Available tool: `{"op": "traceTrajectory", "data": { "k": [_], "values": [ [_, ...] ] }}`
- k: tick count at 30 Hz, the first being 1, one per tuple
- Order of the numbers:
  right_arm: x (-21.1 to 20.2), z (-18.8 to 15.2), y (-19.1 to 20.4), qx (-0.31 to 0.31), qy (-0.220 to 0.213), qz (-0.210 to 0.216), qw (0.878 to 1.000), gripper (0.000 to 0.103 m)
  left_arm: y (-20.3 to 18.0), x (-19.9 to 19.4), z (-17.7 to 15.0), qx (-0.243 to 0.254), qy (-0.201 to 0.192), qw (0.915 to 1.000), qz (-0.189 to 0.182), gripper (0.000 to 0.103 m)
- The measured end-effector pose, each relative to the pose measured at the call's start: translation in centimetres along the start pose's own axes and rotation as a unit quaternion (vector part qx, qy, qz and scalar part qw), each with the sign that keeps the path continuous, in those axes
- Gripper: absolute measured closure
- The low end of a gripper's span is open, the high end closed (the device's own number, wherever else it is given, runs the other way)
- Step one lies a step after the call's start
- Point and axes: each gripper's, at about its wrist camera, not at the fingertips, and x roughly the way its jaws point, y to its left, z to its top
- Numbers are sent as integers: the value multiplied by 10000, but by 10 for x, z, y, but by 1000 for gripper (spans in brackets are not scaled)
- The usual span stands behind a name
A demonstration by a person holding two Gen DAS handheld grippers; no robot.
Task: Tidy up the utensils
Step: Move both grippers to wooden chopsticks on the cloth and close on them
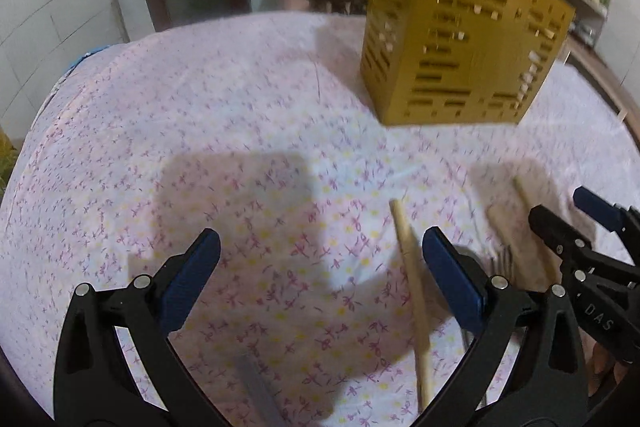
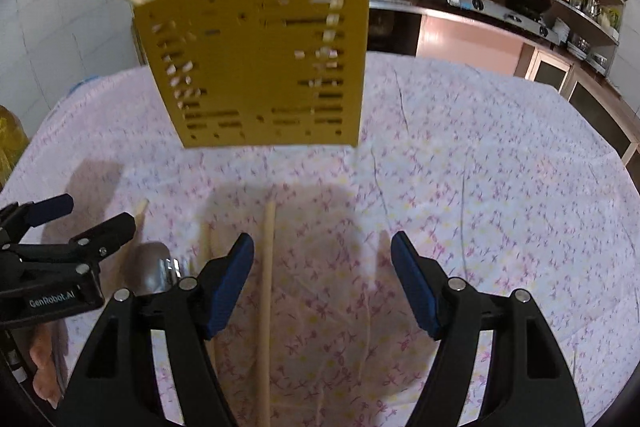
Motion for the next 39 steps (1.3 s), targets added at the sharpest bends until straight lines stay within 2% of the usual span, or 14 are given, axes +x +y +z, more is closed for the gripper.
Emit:
{"op": "traceTrajectory", "data": {
  "k": [2, 13, 17, 20, 25, 26, 32, 37, 39],
  "values": [
    [4, 0, 1, -17, 105, -18, 9999, 33, -2, 6, 0, 88, 149, 9998, 22, 5],
    [3, -3, 6, -20, 114, -66, 9999, 35, -4, 6, -1, 62, 157, 9998, 71, 5],
    [1, -3, 5, -36, 100, 0, 9999, 44, -5, 3, -1, 69, 148, 9998, 61, 6],
    [0, -4, 6, -49, 86, 51, 9999, 52, -9, 1, -3, 158, 93, 9998, 55, 11],
    [-3, -6, 11, -101, 69, 81, 9999, 67, -18, -6, -6, 315, 16, 9995, -72, 32],
    [-3, -6, 12, -108, 67, 78, 9999, 69, -20, -8, -7, 323, 19, 9994, -95, 34],
    [-5, -7, 13, -55, 63, 103, 9999, 76, -25, -14, -8, 188, 87, 9994, -285, 56],
    [-3, -5, 14, -2, 75, 116, 9999, 82, -31, -16, -6, 176, 87, 9994, -296, 76],
    [-3, -5, 14, -1, 73, 118, 9999, 85, -35, -17, -5, 192, 110, 9992, -331, 81]
  ]
}}
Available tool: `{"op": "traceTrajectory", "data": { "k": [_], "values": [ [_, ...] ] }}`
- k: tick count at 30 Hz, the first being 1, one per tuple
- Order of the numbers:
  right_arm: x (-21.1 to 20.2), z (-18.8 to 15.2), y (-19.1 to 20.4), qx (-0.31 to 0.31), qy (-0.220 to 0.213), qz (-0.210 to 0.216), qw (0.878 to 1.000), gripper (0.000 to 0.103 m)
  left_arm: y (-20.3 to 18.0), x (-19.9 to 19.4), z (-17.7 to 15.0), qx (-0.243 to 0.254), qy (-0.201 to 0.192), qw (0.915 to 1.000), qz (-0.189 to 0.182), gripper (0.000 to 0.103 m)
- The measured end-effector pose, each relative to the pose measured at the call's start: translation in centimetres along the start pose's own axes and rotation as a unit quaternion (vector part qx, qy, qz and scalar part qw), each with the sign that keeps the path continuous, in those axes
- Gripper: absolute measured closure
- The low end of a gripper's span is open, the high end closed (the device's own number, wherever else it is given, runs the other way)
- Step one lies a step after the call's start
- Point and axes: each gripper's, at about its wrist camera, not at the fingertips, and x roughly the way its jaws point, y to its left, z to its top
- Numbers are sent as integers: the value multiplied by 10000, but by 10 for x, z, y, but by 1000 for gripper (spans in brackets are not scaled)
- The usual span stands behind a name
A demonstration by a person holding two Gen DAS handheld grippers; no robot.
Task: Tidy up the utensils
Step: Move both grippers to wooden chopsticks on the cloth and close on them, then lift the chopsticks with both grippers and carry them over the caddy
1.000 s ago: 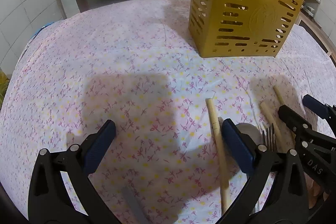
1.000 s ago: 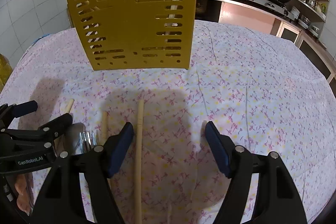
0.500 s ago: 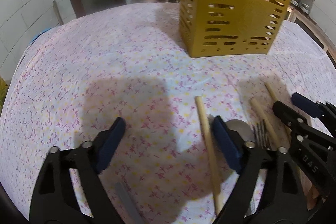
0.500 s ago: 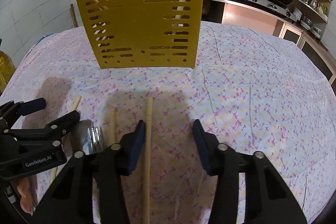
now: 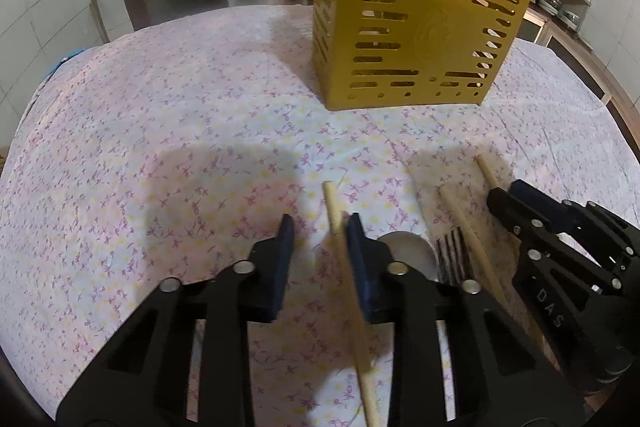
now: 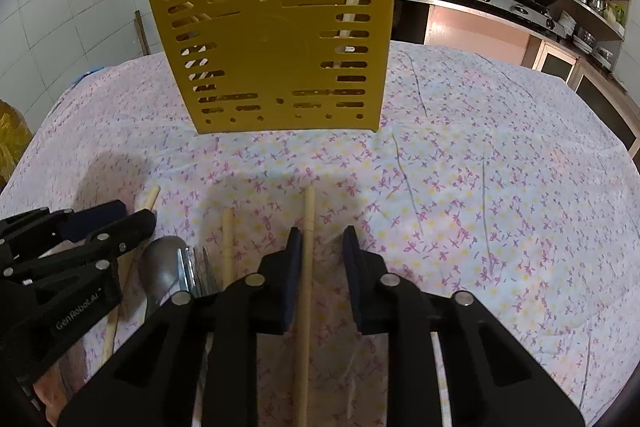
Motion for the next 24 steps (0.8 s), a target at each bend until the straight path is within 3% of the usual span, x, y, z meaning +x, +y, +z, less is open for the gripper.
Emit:
{"op": "traceTrajectory", "data": {
  "k": [5, 16, 20, 24],
  "values": [
    [2, 2, -1, 71, 3, 88, 9999, 94, 4, 2, 3, -40, 83, 9999, -113, 95],
    [-11, 4, -9, 282, -270, 187, 9991, 97, 4, -3, 0, -70, -65, 9997, -216, 98],
    [-27, 4, -17, 420, -606, 197, 9971, 97, 7, -17, 0, -116, -348, 9990, -242, 98],
    [-51, 5, -24, 506, -1152, 143, 9919, 97, 11, -44, 1, -193, -939, 9952, -219, 98]
  ]
}}
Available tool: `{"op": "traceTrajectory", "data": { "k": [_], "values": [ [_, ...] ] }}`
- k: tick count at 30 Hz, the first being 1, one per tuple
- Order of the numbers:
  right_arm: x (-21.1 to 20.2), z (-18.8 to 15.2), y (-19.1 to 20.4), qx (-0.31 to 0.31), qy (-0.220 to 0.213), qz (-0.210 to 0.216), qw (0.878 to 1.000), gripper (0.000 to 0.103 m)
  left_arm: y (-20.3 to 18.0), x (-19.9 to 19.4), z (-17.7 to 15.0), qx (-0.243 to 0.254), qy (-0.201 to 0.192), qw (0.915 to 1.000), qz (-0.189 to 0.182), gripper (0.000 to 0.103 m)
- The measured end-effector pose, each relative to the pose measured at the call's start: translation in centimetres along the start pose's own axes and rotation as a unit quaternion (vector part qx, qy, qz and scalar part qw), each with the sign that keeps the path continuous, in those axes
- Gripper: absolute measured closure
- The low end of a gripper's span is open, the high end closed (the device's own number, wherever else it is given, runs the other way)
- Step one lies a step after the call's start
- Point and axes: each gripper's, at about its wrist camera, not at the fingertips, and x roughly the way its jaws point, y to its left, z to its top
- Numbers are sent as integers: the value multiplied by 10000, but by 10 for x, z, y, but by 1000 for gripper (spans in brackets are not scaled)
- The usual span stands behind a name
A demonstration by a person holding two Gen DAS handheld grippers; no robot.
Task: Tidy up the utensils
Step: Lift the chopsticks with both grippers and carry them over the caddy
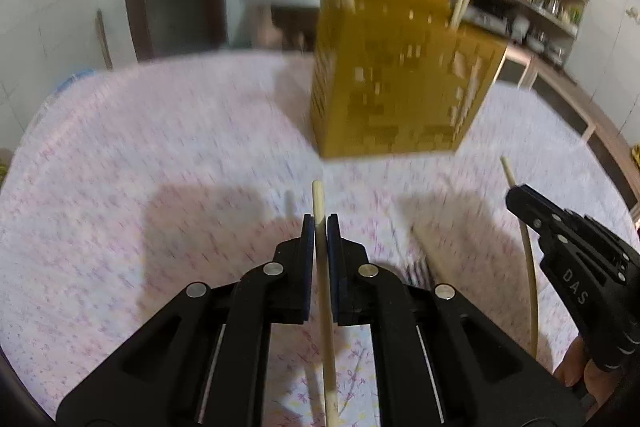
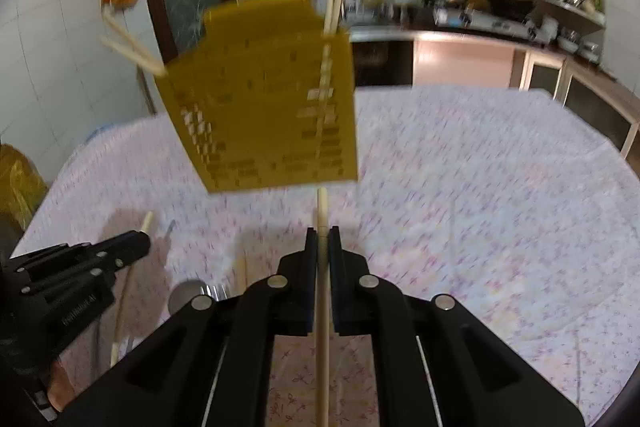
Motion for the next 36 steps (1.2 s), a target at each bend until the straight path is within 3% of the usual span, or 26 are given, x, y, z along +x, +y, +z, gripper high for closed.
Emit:
{"op": "traceTrajectory", "data": {
  "k": [10, 16, 22, 36],
  "values": [
    [-57, 13, -11, 251, -1440, -60, 9892, 97, -1, -62, 6, -138, -1257, 9920, -41, 98],
    [-76, 13, -17, 416, -1966, -98, 9796, 97, -5, -89, 6, -77, -1858, 9826, 43, 99],
    [-84, 12, -13, 305, -2192, -175, 9750, 97, -6, -96, 5, -64, -2047, 9788, 29, 99],
    [-89, 7, -13, 206, -2374, -149, 9711, 97, -7, -101, 2, -7, -2096, 9778, -49, 99]
  ]
}}
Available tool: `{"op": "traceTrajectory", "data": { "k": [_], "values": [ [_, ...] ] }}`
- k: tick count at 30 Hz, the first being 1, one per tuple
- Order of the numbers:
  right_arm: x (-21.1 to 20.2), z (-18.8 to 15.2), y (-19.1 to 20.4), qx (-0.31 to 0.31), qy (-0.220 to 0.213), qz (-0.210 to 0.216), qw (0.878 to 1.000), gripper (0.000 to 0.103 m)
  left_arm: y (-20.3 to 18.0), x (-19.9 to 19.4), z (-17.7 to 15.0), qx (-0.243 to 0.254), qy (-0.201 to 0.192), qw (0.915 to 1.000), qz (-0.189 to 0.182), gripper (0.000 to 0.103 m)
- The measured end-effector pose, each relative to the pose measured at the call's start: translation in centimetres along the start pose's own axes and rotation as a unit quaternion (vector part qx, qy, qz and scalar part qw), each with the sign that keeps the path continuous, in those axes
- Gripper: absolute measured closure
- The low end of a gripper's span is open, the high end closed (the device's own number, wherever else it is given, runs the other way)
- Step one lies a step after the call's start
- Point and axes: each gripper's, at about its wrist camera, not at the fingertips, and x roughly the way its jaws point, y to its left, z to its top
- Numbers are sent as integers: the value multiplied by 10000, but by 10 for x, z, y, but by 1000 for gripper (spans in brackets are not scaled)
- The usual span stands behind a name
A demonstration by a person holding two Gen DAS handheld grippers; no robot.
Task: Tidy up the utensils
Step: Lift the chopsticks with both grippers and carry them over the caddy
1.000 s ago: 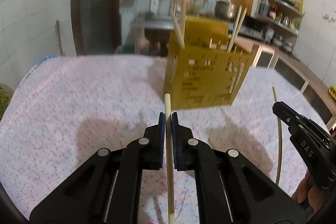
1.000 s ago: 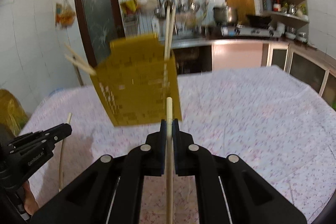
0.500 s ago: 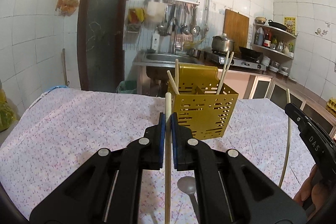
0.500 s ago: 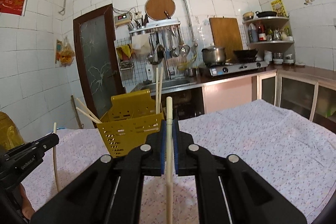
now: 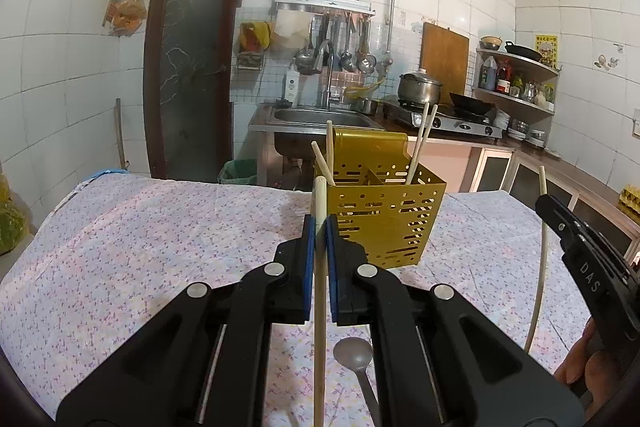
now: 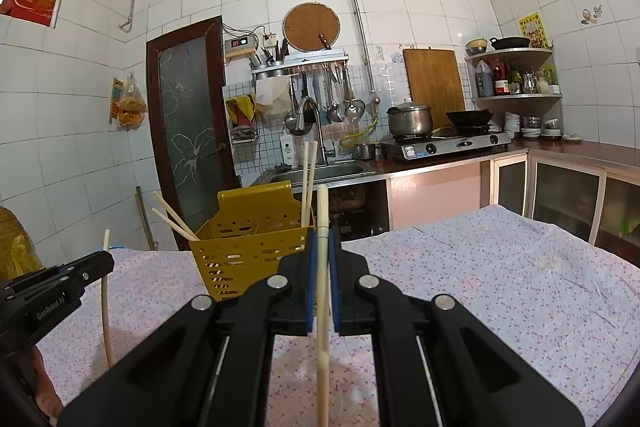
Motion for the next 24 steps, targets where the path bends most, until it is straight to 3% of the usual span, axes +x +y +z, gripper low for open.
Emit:
{"op": "traceTrajectory", "data": {
  "k": [12, 19, 24],
  "values": [
    [-7, 12, -2, 118, -197, 189, 9996, 97, 0, -17, 13, -21, -111, 9999, -78, 99],
    [8, 55, -5, 75, -506, 300, 9982, 97, -6, -27, 60, -58, -459, 9981, -399, 99],
    [30, 88, -6, 219, -797, 449, 9956, 97, -18, -25, 99, -31, -948, 9940, -546, 99]
  ]
}}
